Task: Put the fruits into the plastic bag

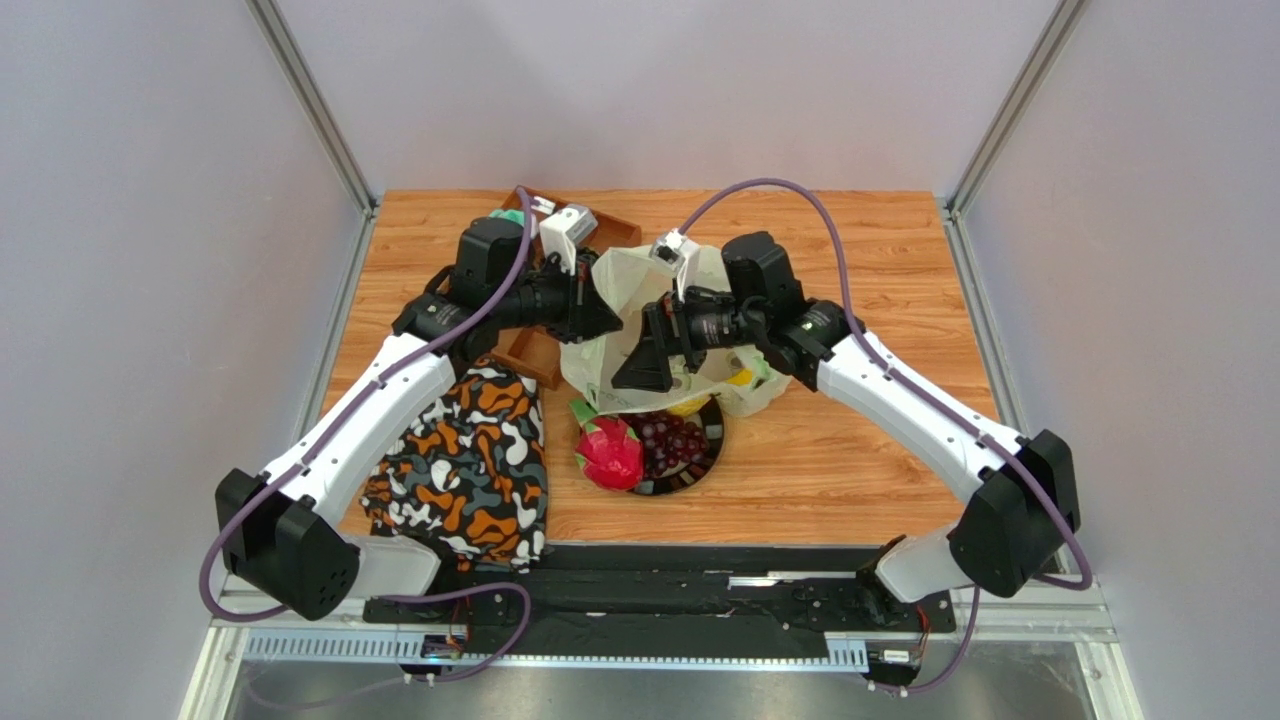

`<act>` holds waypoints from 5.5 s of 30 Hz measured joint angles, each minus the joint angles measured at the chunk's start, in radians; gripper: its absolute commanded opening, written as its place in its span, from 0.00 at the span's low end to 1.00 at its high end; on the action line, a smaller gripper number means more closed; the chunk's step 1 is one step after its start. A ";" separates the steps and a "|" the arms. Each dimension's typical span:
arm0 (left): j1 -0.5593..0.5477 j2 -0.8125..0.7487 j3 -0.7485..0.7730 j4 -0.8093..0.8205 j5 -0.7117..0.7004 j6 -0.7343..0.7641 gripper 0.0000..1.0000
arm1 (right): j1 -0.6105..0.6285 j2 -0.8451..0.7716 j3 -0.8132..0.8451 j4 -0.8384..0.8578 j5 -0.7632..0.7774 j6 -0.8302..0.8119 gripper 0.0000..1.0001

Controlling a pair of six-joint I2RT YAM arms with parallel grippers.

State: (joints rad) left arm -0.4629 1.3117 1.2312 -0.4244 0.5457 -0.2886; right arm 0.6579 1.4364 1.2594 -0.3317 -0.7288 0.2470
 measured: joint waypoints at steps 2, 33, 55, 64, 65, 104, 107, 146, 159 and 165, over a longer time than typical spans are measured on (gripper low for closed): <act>0.000 0.003 0.000 0.003 -0.001 -0.002 0.00 | 0.000 0.010 -0.014 -0.044 0.045 0.000 0.99; 0.000 0.154 0.085 0.183 -0.077 -0.129 0.00 | -0.230 -0.256 0.176 -0.433 -0.038 0.253 0.96; 0.000 0.153 0.119 0.025 -0.101 -0.018 0.00 | 0.275 -0.106 0.167 -0.278 0.543 0.038 0.90; 0.000 0.143 0.119 -0.006 -0.118 0.007 0.00 | 0.400 0.050 0.065 -0.294 0.687 0.035 1.00; 0.000 0.143 0.119 -0.006 -0.119 0.007 0.00 | 0.403 0.066 0.061 -0.300 0.709 0.035 1.00; 0.000 0.143 0.118 -0.006 -0.129 0.007 0.00 | 0.146 0.031 -0.243 -0.241 0.776 0.073 0.66; 0.000 0.143 0.118 -0.006 -0.129 0.007 0.00 | 0.138 0.030 -0.245 -0.242 0.804 0.083 0.66; 0.000 0.143 0.118 -0.002 -0.114 0.006 0.00 | -0.085 0.011 -0.350 -0.009 0.649 0.175 0.34; 0.000 0.143 0.116 -0.002 -0.111 0.006 0.00 | -0.088 0.004 -0.350 -0.016 0.651 0.153 0.00; 0.000 0.143 0.116 -0.001 -0.111 0.006 0.00 | -0.084 -0.114 -0.367 -0.016 0.631 0.126 0.00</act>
State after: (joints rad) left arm -0.4629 1.4548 1.3468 -0.4255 0.4351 -0.2829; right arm 0.5743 1.3224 0.8928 -0.3481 -0.0975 0.3733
